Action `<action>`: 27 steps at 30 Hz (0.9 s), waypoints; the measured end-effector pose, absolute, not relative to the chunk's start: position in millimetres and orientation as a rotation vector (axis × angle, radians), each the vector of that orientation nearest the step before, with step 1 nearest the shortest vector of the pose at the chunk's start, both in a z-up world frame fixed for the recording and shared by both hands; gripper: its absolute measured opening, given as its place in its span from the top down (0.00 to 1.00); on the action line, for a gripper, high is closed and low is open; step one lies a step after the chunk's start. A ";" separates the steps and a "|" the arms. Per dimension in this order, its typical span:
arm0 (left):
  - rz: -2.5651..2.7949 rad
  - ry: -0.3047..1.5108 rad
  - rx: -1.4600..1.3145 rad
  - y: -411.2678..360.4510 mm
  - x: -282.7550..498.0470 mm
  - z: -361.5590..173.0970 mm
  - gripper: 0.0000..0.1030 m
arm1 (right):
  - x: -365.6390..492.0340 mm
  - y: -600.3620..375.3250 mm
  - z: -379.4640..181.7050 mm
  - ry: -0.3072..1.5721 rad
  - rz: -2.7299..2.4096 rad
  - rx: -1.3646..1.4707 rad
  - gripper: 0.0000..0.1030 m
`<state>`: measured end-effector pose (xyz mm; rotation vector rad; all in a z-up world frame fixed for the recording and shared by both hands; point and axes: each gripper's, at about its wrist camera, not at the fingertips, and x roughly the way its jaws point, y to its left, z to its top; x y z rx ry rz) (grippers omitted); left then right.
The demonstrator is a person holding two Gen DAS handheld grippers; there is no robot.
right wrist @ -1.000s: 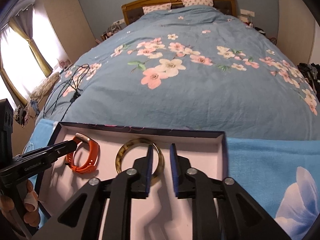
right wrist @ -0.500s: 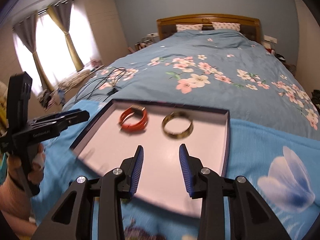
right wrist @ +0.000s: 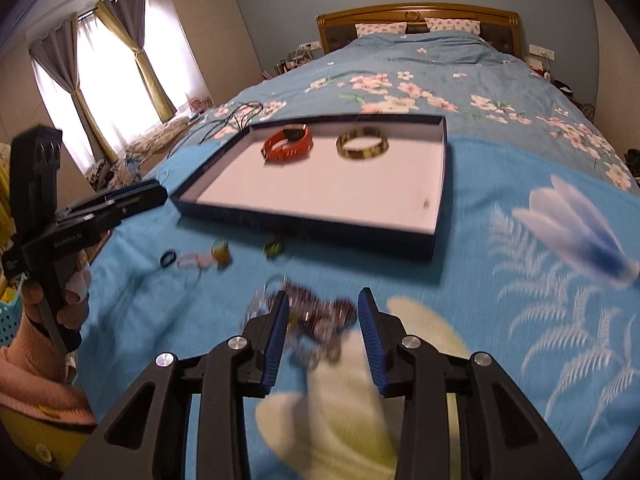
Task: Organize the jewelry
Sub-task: 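Move the right tool over the pile of crystal bead jewelry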
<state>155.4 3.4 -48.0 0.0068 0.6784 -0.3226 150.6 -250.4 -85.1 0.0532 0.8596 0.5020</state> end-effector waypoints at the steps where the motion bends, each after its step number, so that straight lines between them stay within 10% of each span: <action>1: -0.328 0.677 0.010 0.8 152.5 -48.9 0.40 | 148.3 -249.3 -87.0 0.862 0.500 0.049 0.67; 15: -0.344 0.705 0.005 -5.1 132.0 -65.8 0.37 | 139.2 -239.0 -93.5 0.856 0.521 0.051 0.99; 22: -0.355 0.706 0.013 -6.8 130.3 -68.5 0.37 | 130.5 -237.9 -80.6 0.806 0.543 0.059 1.00; 27: -0.366 0.698 0.016 -9.0 128.4 -68.0 0.36 | 139.5 -245.8 -87.7 0.834 0.459 0.081 0.77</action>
